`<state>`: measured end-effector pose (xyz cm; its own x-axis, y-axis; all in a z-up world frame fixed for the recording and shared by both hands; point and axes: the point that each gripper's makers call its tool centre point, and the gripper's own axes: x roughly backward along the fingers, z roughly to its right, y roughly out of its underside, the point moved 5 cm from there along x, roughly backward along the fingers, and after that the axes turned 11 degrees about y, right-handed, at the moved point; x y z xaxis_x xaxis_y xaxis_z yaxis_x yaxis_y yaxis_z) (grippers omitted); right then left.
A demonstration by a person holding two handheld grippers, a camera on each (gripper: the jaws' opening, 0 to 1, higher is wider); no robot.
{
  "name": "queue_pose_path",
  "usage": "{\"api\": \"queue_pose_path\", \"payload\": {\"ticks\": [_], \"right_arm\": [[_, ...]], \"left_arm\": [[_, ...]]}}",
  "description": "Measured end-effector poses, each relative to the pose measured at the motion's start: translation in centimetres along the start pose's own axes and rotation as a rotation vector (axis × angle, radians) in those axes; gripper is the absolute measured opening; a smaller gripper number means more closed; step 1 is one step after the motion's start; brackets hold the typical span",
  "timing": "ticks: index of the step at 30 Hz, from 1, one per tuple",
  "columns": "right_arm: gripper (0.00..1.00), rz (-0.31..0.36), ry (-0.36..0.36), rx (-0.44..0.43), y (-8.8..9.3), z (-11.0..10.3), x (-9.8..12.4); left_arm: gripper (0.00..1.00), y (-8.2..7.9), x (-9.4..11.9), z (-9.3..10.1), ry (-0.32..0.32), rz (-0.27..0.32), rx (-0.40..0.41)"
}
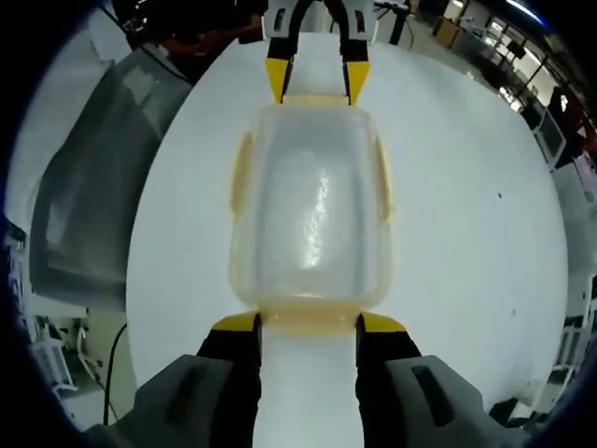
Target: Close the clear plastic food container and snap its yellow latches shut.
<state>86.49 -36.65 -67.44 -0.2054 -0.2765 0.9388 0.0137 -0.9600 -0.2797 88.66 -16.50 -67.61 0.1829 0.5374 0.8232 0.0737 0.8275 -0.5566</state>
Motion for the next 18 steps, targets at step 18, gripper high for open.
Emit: {"api": "queue_pose_path", "payload": {"ticks": [18], "right_arm": [[0.36,-0.018,-0.007,-0.011,0.88,-0.12,-0.50]], "left_arm": [[0.33,-0.34,-0.80,0.52,0.012,0.001,-0.008]]}}
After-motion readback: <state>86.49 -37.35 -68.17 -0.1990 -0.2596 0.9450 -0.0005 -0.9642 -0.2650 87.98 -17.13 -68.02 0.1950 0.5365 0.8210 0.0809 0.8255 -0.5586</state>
